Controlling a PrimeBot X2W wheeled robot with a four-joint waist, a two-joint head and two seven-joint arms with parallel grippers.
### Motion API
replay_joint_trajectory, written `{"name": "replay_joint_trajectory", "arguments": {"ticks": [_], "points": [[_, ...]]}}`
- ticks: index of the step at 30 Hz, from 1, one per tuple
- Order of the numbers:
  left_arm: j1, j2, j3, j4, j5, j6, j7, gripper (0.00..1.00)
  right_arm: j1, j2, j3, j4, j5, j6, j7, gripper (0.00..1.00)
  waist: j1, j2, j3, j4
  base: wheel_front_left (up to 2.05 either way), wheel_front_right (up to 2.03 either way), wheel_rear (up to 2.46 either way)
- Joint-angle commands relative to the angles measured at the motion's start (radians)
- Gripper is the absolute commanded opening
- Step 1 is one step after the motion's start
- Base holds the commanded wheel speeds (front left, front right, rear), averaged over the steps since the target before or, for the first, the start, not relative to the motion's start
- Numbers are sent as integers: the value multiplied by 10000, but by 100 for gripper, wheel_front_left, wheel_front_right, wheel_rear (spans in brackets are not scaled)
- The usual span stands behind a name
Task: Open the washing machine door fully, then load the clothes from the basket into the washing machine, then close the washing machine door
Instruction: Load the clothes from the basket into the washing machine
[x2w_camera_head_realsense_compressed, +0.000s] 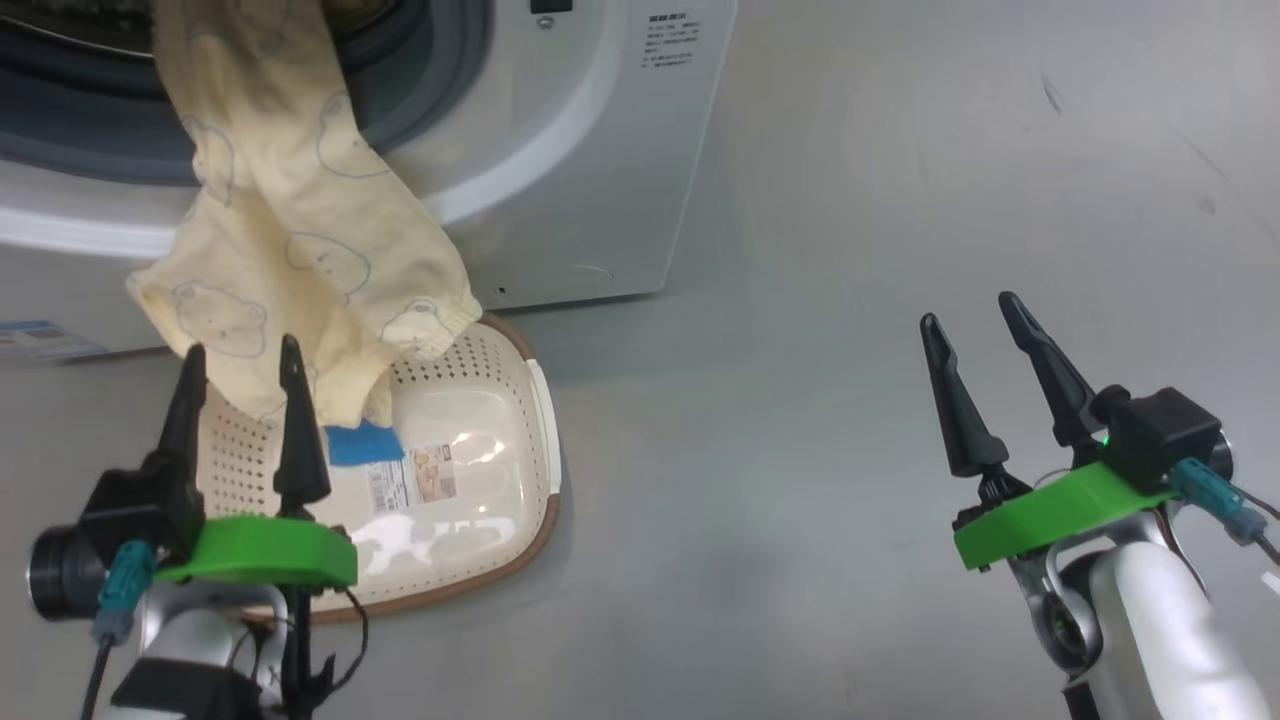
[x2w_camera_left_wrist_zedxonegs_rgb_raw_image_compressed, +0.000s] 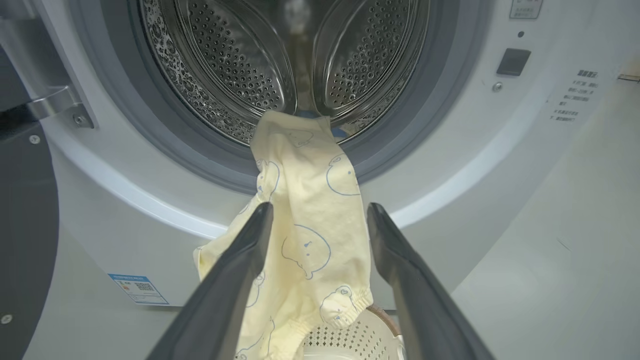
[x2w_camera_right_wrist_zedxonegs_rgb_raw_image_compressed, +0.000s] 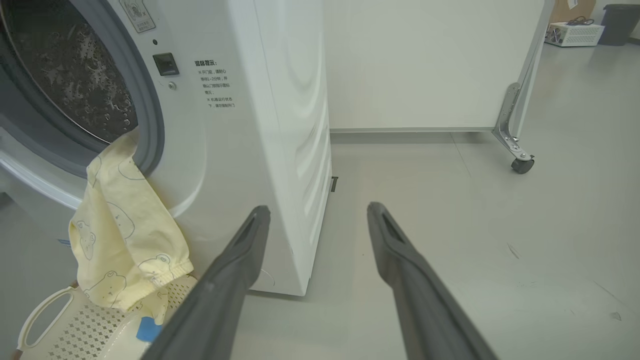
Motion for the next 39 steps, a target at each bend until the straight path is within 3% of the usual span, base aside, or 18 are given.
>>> {"name": "replay_joint_trajectory", "arguments": {"ticks": [1,19,29,39], "points": [[3,181,337,-327,-41,1175,-94,100,65,-98,193,-274,-91,-29,17,100,1,-1,-274,205,0,0,0],[739,-119,7,-12,-223,1095,-137,100,496,-164,394,-631,-203,-29,433,100,1,-1,-954,582,0,0,0],[404,-110,-87,327,-292,960,-17,100,383,-176,468,-693,-134,-29,420,100,1,-1,-696,543,0,0,0],[-465,-200,-198,1580,-701,467,566,100,75,-156,643,-751,-27,-29,334,100,1,-1,11,414,0,0,0]]}}
